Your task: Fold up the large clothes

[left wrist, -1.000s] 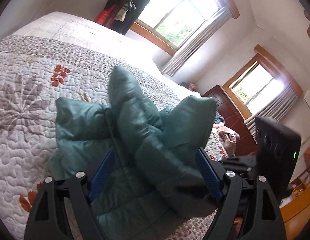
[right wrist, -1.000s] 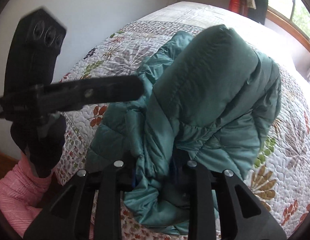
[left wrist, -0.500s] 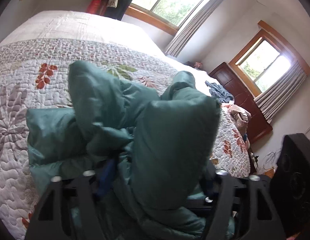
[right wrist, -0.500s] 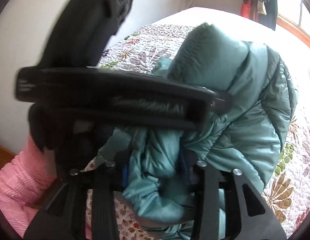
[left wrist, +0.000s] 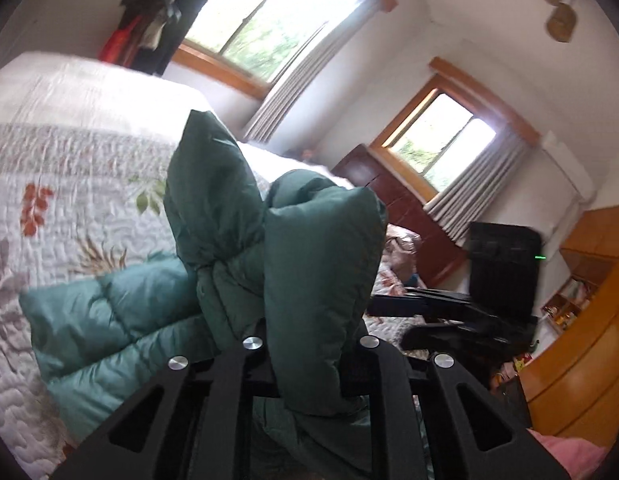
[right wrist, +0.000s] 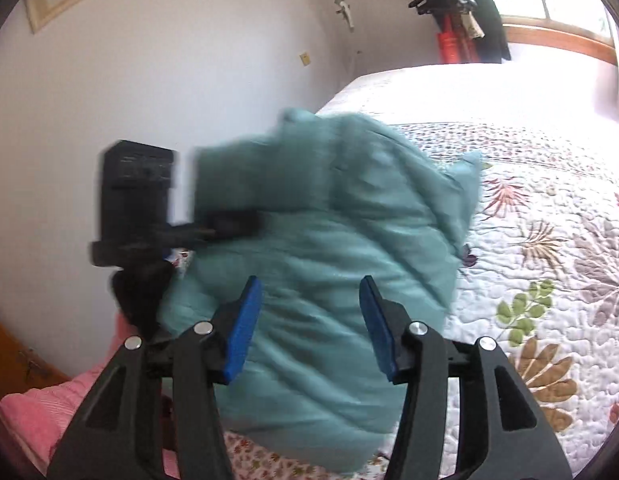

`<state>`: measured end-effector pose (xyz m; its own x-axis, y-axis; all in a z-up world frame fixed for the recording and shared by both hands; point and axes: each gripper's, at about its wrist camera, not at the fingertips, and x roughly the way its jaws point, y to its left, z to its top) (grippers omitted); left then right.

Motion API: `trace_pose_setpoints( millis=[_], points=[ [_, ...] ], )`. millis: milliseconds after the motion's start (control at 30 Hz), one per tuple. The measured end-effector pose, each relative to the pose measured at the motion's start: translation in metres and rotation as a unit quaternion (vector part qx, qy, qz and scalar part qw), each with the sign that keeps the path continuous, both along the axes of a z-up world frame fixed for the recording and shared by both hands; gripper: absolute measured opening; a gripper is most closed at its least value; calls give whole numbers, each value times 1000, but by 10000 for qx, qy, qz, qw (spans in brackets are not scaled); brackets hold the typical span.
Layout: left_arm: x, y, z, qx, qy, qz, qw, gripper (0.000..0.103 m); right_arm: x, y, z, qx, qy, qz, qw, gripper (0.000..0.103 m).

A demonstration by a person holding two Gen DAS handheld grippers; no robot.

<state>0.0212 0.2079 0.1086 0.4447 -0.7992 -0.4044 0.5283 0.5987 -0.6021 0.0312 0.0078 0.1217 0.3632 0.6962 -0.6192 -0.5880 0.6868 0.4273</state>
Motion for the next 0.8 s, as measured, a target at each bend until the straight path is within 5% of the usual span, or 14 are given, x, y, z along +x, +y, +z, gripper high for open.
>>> trace_pose_setpoints(
  millis=[133,300,500,633,733,800],
  points=[
    [0,36,-13,-136,212,349,9991,15,3,32,-18,-466,-9,100,9989,51],
    [2,87,-74,-274,914,836,9919,16,7,74,-55,-1045,232,453,9932,51],
    [-4,118,-127,-682,1425,1111,9812,29,8,101,-83,-1233,387,597,9898,52],
    [-19,124,-112,-243,1350,1490,9793,42,8,106,-84,-1482,383,667,9860,52],
    [-59,124,-84,338,793,2024,9755,46,10,111,-70,-1567,347,787,9839,52],
    [-90,120,-64,307,454,1998,9783,50,12,116,-54,-1558,175,848,9840,52]
  ],
)
